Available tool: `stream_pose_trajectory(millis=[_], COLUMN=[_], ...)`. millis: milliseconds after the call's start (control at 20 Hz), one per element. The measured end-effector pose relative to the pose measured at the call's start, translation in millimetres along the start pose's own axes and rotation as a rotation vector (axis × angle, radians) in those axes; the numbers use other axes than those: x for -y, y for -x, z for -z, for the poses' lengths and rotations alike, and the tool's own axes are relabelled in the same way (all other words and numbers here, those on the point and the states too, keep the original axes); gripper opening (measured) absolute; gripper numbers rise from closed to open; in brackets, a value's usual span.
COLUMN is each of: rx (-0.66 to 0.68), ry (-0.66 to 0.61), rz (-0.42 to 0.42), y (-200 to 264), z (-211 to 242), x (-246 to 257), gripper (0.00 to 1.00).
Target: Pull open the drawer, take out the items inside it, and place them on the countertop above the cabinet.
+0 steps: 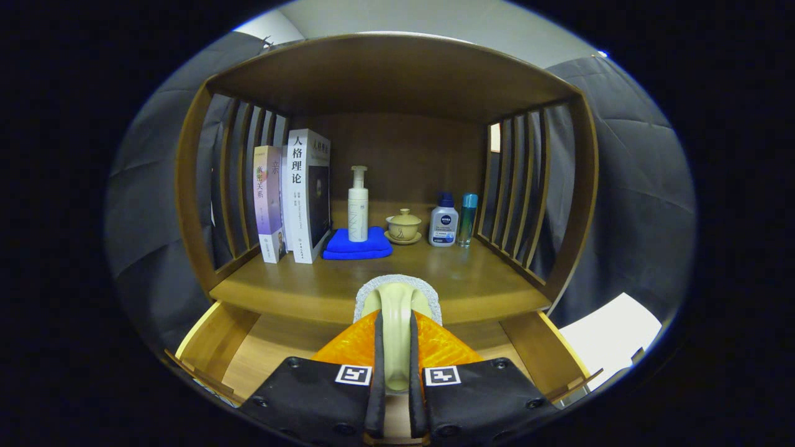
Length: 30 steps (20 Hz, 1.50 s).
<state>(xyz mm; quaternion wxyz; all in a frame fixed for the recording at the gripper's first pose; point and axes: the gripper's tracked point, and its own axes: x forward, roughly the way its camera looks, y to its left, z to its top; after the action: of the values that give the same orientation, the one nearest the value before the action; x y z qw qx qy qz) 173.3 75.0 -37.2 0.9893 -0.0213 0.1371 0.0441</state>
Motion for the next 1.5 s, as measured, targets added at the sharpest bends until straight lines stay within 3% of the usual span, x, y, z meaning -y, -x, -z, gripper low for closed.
stream_pose_trajectory(millis=[400, 650, 1000, 1050, 1250, 1500], rx=[-0.056, -0.132, -0.158, -0.157, -0.074, 0.068], ry=[0.019, 0.021, -0.056, -0.055, -0.067, -0.080], rz=[-0.035, -0.003, -0.015, -0.023, -0.055, -0.041], y=[-52.4, -85.6, -110.0, -108.4, -105.2, -68.1], z=[-28.8, -31.2, -32.9, -30.4, -38.9, -65.0], x=[-12.5, -4.0, 2.1, 2.7, 1.7, 11.8], gripper=[0.17, 0.17, 0.22, 0.28, 0.96, 0.96])
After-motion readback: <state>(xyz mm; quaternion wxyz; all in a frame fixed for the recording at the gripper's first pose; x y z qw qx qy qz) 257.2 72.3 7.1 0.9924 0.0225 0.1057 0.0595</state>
